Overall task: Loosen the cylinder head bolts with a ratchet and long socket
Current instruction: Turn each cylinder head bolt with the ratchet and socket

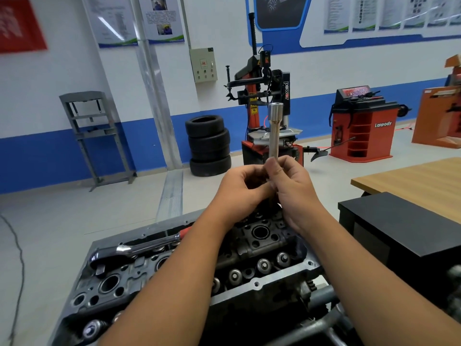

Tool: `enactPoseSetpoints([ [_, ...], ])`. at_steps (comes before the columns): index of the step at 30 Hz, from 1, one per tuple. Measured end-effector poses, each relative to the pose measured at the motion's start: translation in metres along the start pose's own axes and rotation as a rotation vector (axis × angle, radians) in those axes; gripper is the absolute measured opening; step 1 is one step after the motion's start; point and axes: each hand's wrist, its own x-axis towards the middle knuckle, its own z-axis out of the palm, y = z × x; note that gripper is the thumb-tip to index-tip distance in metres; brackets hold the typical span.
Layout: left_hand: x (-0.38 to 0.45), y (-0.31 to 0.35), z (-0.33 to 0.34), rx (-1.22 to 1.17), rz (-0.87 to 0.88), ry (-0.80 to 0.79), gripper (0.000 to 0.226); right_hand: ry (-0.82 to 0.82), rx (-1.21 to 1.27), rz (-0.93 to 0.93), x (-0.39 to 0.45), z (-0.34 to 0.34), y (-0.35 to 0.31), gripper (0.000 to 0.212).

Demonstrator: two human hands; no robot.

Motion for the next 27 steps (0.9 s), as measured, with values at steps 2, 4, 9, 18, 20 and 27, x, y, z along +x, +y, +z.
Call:
enactPoseSetpoints([
  [2, 0.0006, -0.0012, -0.0010, -0.064, -0.024, -0.055, 0.018, 0.019, 0.009, -0.001, 0.0009, 0.0015, -0.0007, 0.032],
  [4, 0.0013, -0.0021, -0.0015, -0.061, -0.047, -0.076, 0.019, 0.036, 0.012, 0.008, 0.0015, 0.0028, -0.0021, 0.037],
  [9, 0.0030, -0.0034, 0.0012, 0.074, -0.036, 0.046, 0.025, -0.007, 0.000, 0.014, -0.0011, 0.0004, -0.0016, 0.011],
  [18, 0.0001, -0.0015, -0.0041, -0.004, -0.055, 0.011, 0.031, 0.005, 0.008, 0.005, -0.0027, 0.0006, -0.0022, 0.024],
  [20, 0.0007, -0.0021, -0.0024, 0.059, -0.057, 0.055, 0.026, 0.010, -0.010, 0.007, -0.0021, 0.0009, -0.0017, 0.012],
  [27, -0.0005, -0.0008, -0.0012, 0.012, 0.019, -0.037, 0.020, 0.032, -0.029, -0.013, 0.0002, -0.0002, 0.0010, 0.022],
])
